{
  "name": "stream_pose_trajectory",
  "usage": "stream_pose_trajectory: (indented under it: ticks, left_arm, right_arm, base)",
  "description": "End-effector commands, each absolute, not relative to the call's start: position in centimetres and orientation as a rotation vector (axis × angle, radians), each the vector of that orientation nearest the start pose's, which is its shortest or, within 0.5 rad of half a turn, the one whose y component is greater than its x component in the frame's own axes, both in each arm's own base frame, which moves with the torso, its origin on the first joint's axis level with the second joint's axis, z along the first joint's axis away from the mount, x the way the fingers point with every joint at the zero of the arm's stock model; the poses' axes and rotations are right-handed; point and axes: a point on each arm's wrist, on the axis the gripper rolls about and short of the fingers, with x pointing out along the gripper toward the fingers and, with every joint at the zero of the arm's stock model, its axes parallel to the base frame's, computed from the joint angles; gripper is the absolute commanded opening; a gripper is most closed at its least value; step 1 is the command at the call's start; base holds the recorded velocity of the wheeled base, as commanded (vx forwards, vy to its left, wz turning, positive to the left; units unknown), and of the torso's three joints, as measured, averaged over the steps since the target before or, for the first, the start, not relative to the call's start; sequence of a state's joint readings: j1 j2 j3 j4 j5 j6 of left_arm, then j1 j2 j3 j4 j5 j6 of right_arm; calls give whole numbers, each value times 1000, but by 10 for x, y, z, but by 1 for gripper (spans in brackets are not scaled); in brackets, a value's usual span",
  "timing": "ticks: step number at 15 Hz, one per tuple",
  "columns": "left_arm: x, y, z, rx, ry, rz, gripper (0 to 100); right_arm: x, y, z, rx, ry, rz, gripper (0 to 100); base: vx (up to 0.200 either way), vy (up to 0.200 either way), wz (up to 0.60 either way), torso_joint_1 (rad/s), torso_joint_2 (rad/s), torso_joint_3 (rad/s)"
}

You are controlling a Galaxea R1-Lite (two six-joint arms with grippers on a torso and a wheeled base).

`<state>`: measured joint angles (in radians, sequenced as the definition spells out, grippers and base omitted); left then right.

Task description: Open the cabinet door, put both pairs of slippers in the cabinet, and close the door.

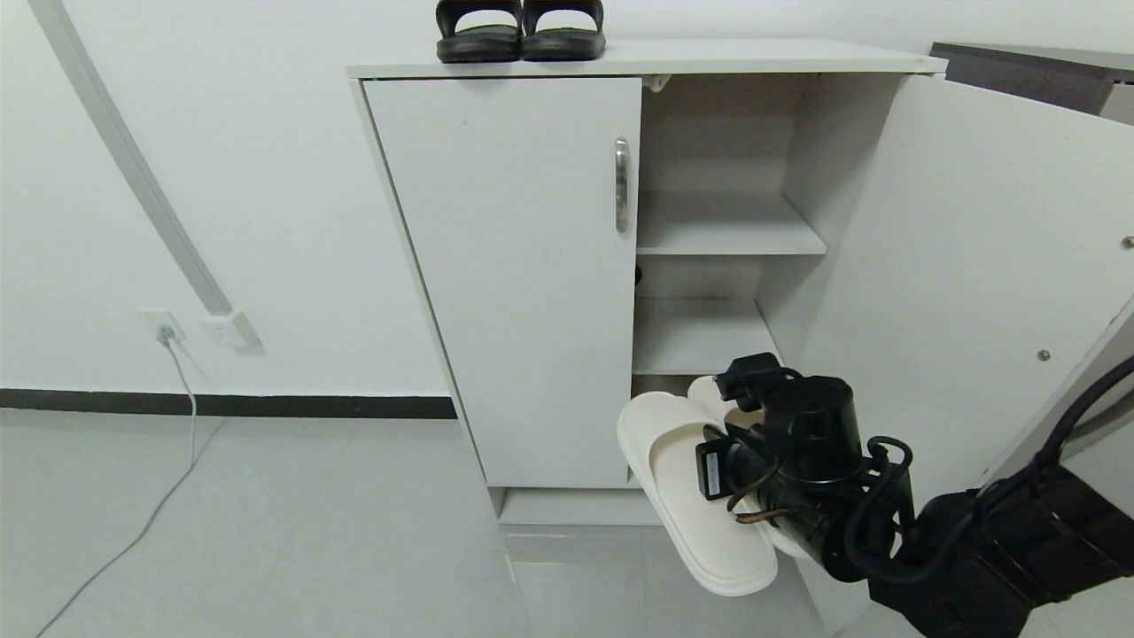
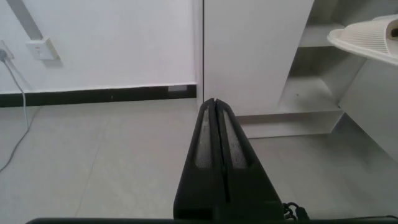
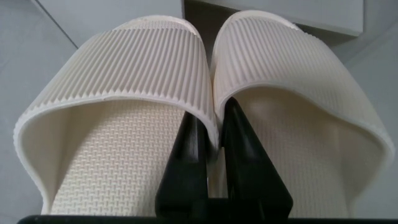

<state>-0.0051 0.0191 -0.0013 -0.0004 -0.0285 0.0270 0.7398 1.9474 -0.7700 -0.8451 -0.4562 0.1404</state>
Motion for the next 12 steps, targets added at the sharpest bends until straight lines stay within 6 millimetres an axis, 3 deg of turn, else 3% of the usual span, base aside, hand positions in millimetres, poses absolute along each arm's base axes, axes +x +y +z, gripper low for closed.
stream_pose_trajectory:
  ticks: [1, 3, 6, 9, 12]
  left_arm:
    - [-23, -1, 76, 26, 0, -29, 0]
    - [-23, -1, 76, 23, 0, -29, 0]
    - [-23, -1, 76, 23, 0, -29, 0]
    - [-23, -1, 76, 25, 0, -29, 0]
    - [-23, -1, 76, 25, 0, -29, 0]
  right_arm:
    - [260, 226, 117, -40, 280, 263, 0]
    - [265, 232, 119, -33, 263, 239, 0]
    - [286, 250, 118, -27, 198, 42, 0]
    - [286, 252, 117, -25, 196, 31, 0]
    - [286, 250, 116, -28, 197, 14, 0]
  base:
    - [0, 0, 0, 0, 0, 0]
    - [0, 0, 0, 0, 0, 0]
    - [0, 0, 0, 0, 0, 0]
    - [0, 0, 0, 0, 0, 0]
    - [0, -200, 0, 2, 2, 2]
